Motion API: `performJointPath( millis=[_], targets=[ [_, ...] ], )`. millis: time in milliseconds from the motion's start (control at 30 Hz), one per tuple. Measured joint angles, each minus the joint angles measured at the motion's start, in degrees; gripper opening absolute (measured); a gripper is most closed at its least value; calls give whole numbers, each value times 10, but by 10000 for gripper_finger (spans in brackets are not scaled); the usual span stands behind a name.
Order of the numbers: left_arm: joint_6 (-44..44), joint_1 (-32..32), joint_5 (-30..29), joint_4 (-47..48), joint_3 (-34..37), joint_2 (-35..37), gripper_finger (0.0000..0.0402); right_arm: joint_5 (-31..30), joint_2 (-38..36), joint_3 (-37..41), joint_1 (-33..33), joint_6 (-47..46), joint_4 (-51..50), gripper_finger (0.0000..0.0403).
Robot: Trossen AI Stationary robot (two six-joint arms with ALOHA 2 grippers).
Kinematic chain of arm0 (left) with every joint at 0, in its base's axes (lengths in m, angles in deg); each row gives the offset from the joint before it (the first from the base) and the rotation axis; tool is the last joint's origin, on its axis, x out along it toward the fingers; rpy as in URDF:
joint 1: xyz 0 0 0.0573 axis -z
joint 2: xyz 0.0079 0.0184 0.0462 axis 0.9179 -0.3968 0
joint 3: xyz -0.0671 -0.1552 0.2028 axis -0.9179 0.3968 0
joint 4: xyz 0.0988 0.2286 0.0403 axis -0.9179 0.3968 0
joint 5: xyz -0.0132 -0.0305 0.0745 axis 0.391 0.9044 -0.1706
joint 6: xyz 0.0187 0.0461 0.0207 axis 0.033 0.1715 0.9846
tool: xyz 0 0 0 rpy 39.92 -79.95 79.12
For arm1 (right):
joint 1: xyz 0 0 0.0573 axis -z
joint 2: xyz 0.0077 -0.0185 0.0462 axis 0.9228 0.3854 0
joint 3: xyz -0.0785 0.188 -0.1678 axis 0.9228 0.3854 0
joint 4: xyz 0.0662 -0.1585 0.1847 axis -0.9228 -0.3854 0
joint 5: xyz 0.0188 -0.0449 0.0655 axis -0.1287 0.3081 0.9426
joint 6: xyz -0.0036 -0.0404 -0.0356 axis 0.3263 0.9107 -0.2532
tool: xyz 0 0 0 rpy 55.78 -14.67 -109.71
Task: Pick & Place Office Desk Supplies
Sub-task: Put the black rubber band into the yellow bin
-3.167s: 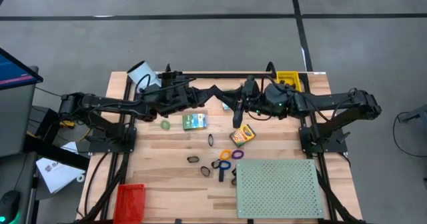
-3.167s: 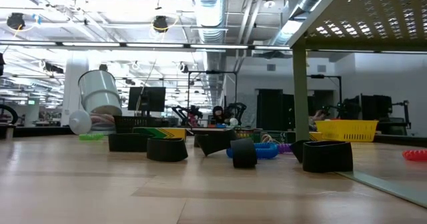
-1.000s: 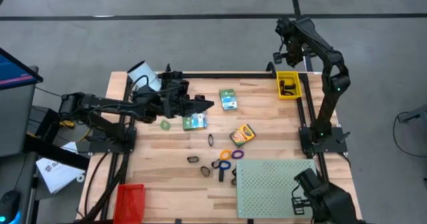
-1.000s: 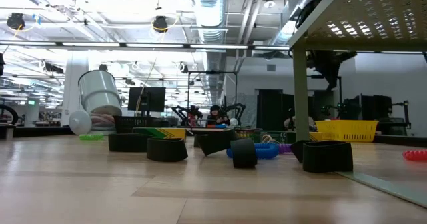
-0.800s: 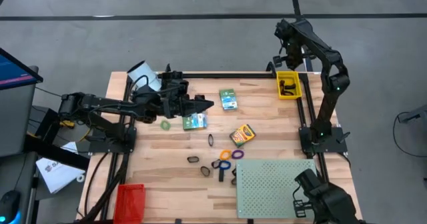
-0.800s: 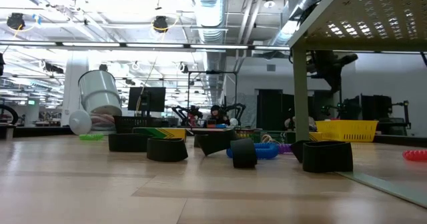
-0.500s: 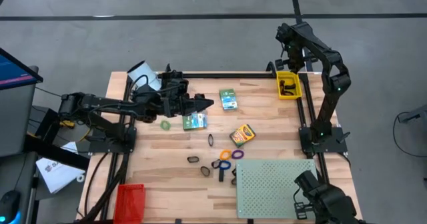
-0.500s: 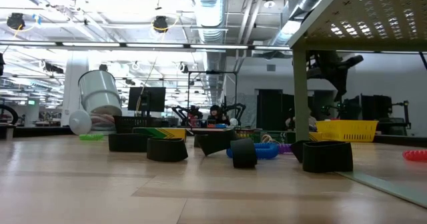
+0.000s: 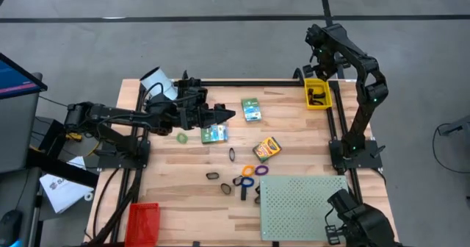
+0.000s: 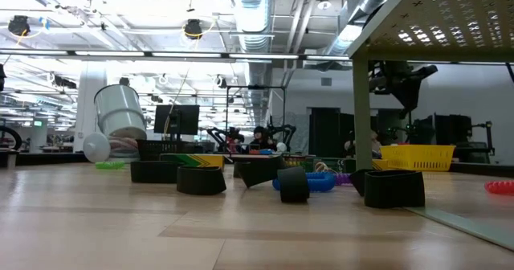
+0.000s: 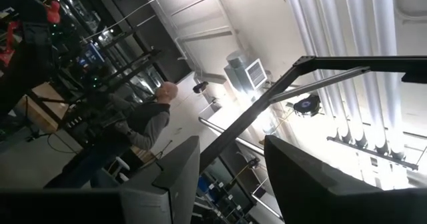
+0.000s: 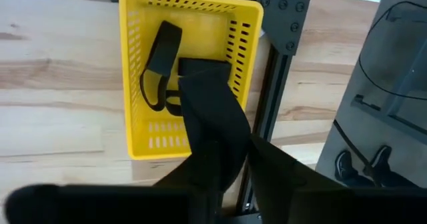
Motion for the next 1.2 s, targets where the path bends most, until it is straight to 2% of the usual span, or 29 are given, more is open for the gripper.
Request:
performJointPath(
  millis=[167, 500, 700, 933, 1100, 1200],
  targets=[
    [0, 0, 0, 0, 0, 0, 163, 2, 0, 0, 0, 10, 0, 93],
    [-2, 0, 0, -2, 0, 0, 163, 11, -3, 1, 0, 19, 0, 96],
    [-2, 0, 4, -2, 0, 0, 163, 35, -46, 1, 3, 39, 1, 96],
    [14, 0, 44, 31, 0, 0, 163, 158, -129, 0, -2, 56, 78, 98],
    [38, 0, 63, 100, 0, 0, 163, 335, -180, 0, -19, 16, 171, 99],
    [57, 2, 81, 195, 0, 6, 163, 406, -210, 0, -57, -35, 254, 99]
  ],
)
